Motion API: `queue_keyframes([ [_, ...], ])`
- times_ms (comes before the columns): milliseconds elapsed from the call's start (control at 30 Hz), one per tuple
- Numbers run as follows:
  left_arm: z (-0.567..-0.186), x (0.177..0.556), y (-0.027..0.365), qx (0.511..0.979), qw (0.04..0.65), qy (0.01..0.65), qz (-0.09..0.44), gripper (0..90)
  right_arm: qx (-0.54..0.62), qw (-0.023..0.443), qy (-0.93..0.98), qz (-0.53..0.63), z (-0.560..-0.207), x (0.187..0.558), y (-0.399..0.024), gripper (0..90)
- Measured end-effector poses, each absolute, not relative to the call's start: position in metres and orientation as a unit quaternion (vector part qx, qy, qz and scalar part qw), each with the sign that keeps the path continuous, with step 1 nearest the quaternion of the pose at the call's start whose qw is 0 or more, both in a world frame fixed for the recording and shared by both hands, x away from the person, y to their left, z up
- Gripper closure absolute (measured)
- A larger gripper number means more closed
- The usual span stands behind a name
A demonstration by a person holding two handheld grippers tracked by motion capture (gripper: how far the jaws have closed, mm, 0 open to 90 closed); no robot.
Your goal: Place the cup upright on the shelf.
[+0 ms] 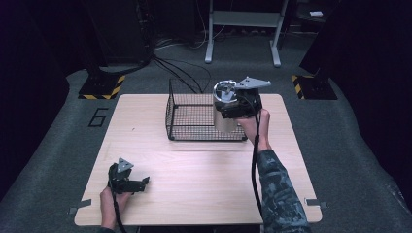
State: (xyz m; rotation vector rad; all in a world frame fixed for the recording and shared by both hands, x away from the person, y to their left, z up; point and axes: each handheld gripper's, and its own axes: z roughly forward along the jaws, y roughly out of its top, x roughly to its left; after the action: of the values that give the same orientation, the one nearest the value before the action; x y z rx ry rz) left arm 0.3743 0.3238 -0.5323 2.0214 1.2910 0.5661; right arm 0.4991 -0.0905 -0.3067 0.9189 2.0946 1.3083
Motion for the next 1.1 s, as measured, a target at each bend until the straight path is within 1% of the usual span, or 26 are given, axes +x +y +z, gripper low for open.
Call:
queue_keyframes([
  [467,-0.532,0.374,0.324,0.774,0.332,0.494,0.217,1.3,0.345,0.253,0.767,0.478,-0.307,0.519,-0.08,3.5],
  [567,-0.532,0.374,0.325,0.78,0.327,0.489,0.216,1.3,0.35,0.253,0.766,0.476,-0.309,0.524,-0.077,3.5],
  [1100,-0.532,0.374,0.325,0.779,0.327,0.49,0.214,1.5,0.365,0.252,0.765,0.467,-0.32,0.55,-0.063,3.5],
])
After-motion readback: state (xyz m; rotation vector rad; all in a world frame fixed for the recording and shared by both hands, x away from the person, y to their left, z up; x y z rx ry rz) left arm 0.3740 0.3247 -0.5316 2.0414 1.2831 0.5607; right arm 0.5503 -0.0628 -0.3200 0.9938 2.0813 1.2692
